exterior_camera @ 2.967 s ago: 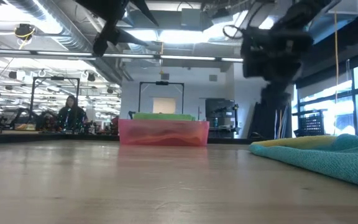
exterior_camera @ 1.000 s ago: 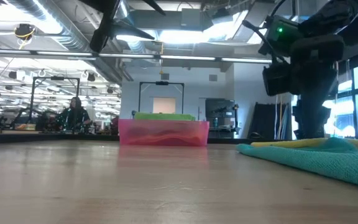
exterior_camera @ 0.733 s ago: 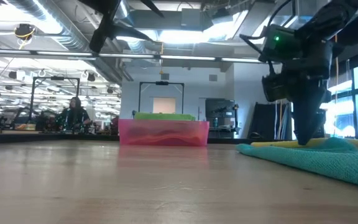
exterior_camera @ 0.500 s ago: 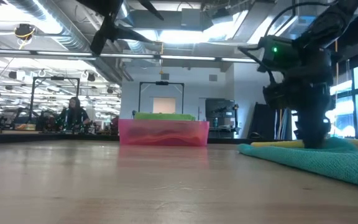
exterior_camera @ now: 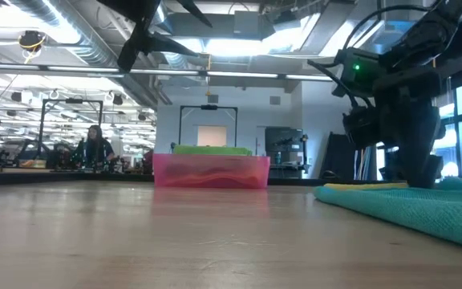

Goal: Fold microfiber towels
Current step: Fold the blue microfiber cloth

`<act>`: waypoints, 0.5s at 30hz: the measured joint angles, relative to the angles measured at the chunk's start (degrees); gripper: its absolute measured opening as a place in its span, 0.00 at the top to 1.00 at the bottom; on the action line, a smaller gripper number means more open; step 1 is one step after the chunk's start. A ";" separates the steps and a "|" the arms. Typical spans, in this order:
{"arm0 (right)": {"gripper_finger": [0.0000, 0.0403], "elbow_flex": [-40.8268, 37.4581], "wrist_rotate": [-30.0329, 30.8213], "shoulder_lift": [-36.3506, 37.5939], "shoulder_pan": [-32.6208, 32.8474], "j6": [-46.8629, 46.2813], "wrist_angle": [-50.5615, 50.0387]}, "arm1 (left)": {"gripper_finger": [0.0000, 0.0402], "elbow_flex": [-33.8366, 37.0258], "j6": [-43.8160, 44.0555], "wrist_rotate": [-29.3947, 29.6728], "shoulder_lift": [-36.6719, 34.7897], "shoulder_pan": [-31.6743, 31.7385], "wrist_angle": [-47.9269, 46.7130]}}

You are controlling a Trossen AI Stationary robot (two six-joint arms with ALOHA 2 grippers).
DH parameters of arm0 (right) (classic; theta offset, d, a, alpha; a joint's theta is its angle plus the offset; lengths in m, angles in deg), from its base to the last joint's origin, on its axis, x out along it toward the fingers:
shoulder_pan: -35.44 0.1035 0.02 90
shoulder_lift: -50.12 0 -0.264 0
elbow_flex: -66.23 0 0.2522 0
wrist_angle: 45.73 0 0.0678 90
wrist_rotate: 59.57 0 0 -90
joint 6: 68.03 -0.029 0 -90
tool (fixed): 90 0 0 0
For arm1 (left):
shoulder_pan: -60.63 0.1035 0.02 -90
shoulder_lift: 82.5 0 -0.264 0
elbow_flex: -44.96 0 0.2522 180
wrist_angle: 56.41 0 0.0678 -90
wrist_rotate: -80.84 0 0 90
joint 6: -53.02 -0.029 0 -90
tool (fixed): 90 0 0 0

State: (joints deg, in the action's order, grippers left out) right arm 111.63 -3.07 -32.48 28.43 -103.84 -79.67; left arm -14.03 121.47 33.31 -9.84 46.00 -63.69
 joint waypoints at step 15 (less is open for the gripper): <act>0.46 0.02 -7.14 0.04 0.04 -5.08 11.69 | 0.47 0.00 0.02 -0.22 0.00 -0.17 0.04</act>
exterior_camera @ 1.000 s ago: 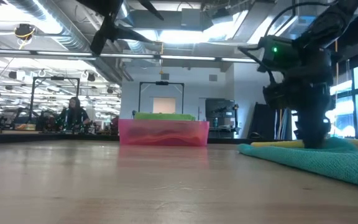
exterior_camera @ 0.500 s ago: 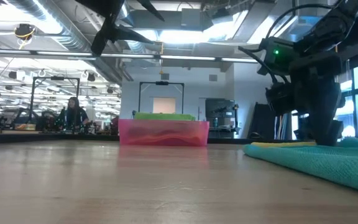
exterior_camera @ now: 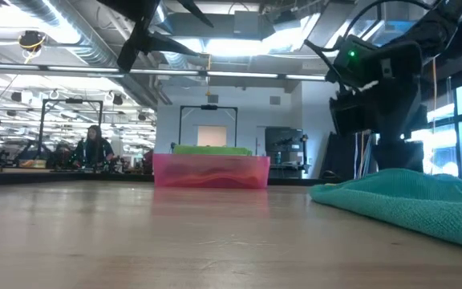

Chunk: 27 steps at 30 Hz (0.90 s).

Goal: Fold microfiber towels
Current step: Fold the blue microfiber cloth

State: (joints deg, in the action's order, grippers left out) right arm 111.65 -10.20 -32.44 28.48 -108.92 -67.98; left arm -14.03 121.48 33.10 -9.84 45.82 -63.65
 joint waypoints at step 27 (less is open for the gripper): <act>0.97 0.09 -1.43 0.07 0.02 -8.67 20.51 | 0.47 0.00 -0.09 -4.70 0.00 -2.60 -0.02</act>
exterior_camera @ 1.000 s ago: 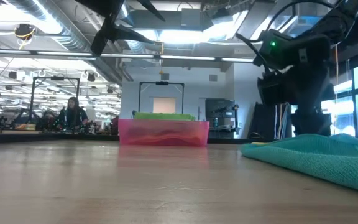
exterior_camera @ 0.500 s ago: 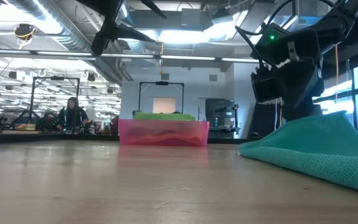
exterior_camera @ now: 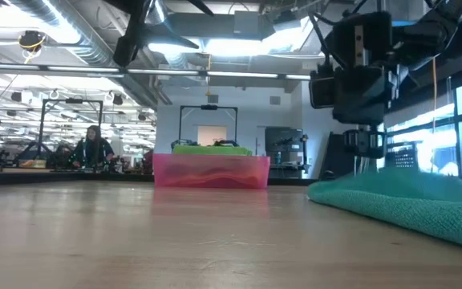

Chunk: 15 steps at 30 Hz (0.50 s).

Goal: Fold microfiber towels
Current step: Fold the blue microfiber cloth

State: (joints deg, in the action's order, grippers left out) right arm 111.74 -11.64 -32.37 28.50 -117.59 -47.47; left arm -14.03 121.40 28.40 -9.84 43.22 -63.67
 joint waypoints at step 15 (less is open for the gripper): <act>0.97 1.07 6.16 0.00 -0.02 -1.27 2.20 | 0.47 0.00 0.04 0.44 0.00 -0.81 0.00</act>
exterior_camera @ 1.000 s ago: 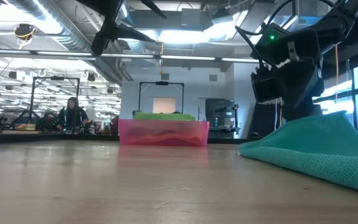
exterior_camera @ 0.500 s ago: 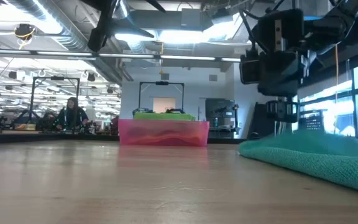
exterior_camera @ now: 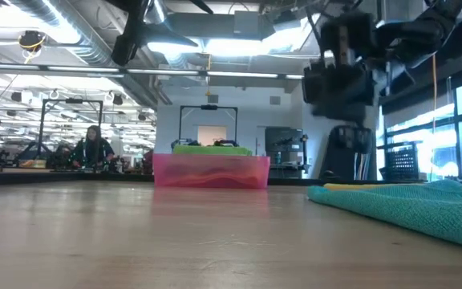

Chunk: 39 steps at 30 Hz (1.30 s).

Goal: Fold microfiber towels
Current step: Fold the blue microfiber cloth

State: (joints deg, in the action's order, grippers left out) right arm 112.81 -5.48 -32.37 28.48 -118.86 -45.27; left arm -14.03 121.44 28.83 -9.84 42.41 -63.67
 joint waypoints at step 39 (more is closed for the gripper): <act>0.90 1.42 -7.06 0.04 -2.56 14.90 -28.45 | 0.47 0.00 2.10 0.07 0.00 0.04 0.03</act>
State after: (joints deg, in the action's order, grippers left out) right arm 114.23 -12.54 -32.33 25.92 -103.96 -73.72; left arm -14.03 123.54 28.90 -9.84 42.45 -63.64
